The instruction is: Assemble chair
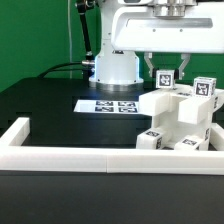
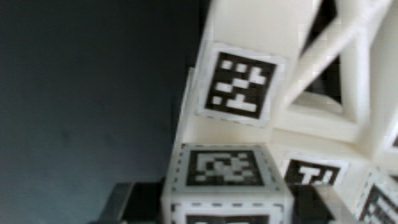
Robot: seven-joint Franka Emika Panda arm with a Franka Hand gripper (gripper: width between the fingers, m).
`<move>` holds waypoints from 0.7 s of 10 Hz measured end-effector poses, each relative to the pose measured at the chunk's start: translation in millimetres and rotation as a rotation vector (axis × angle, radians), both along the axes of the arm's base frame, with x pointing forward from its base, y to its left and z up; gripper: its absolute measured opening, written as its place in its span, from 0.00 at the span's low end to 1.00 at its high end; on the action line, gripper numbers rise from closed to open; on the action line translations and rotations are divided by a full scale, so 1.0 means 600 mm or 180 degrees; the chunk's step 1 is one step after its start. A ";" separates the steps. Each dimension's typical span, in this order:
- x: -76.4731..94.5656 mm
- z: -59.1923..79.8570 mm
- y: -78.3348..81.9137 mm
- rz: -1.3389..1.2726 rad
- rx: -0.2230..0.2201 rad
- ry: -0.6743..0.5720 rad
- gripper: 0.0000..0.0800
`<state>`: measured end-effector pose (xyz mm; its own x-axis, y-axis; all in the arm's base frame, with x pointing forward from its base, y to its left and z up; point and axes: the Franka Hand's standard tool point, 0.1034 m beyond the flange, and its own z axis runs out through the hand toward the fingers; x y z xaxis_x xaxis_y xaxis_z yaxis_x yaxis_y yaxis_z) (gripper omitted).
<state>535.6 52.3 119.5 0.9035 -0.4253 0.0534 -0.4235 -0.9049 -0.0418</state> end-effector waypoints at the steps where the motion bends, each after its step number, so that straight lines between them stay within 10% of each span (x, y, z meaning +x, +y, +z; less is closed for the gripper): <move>1: 0.001 0.000 0.000 -0.0263 0.0015 0.0018 0.36; 7: 0.004 0.000 0.003 -0.1558 0.0146 0.0026 0.36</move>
Offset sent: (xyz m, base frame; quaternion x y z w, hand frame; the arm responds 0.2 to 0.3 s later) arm -0.0008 -0.0050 -0.0101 -0.0216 -0.0104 0.2130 0.9768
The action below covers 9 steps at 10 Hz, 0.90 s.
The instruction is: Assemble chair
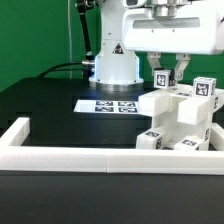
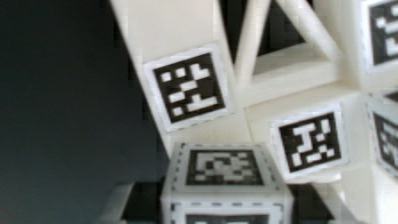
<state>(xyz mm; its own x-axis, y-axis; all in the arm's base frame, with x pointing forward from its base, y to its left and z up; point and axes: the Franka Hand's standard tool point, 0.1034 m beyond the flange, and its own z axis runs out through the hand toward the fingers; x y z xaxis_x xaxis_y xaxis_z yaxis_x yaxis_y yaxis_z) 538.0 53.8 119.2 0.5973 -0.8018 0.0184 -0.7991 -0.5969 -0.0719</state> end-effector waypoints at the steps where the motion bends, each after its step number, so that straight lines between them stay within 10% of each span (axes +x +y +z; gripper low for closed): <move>1: 0.000 0.000 0.002 -0.0179 0.0013 0.0004 0.36; 4: 0.000 0.000 0.005 -0.0479 0.0063 0.0013 0.36; 6: 0.002 0.002 0.003 -0.0250 0.0076 -0.0006 0.67; 9: 0.004 0.003 0.007 0.0705 -0.0010 -0.0081 0.80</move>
Offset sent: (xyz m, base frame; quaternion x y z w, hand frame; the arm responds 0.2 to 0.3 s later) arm 0.0000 0.0000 0.0000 0.0000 0.0000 0.0650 0.9979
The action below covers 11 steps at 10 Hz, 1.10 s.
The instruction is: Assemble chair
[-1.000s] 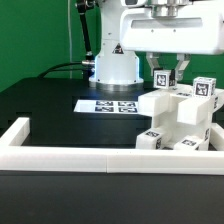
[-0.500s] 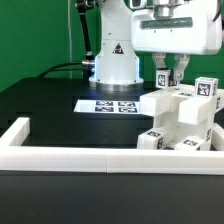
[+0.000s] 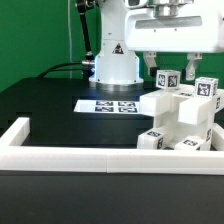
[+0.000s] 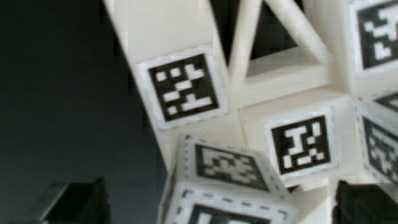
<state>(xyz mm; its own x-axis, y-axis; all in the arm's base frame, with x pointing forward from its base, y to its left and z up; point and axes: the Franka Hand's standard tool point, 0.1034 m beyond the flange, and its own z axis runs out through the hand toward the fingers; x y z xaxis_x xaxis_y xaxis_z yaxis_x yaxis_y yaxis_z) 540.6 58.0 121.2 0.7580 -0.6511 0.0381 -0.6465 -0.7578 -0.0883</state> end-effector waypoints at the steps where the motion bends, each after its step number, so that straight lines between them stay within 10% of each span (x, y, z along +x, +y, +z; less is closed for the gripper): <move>1: 0.001 0.001 -0.001 0.0317 -0.0027 -0.0025 0.80; 11: -0.001 0.000 -0.003 0.2794 -0.0266 -0.0111 0.81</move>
Offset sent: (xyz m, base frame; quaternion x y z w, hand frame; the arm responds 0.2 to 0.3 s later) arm -0.0024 0.0085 0.0024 0.0139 0.0093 -0.2580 0.9660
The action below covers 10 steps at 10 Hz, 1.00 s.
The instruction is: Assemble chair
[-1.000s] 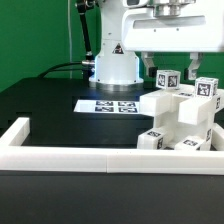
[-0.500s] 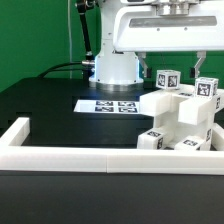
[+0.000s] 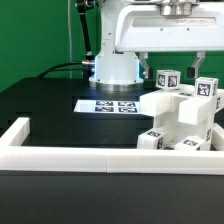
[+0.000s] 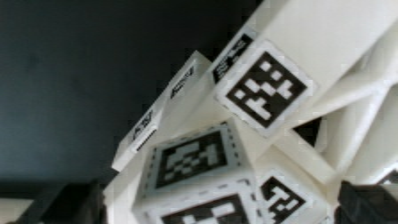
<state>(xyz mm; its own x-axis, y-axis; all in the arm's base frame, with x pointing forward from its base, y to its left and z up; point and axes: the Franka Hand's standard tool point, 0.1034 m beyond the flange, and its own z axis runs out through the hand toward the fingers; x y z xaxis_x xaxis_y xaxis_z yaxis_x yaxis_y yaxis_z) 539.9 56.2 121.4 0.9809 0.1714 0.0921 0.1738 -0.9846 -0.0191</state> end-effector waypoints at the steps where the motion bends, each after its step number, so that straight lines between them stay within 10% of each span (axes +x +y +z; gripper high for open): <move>1: 0.000 0.000 -0.002 0.0161 -0.0017 -0.0005 0.81; 5: 0.000 0.000 -0.002 0.0065 -0.0009 -0.0002 0.36; 10: 0.003 -0.001 -0.002 -0.0981 0.0088 0.0006 0.36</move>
Offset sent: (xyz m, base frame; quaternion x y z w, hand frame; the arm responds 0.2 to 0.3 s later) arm 0.0000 0.0000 0.0000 0.0000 0.0000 0.0000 1.0000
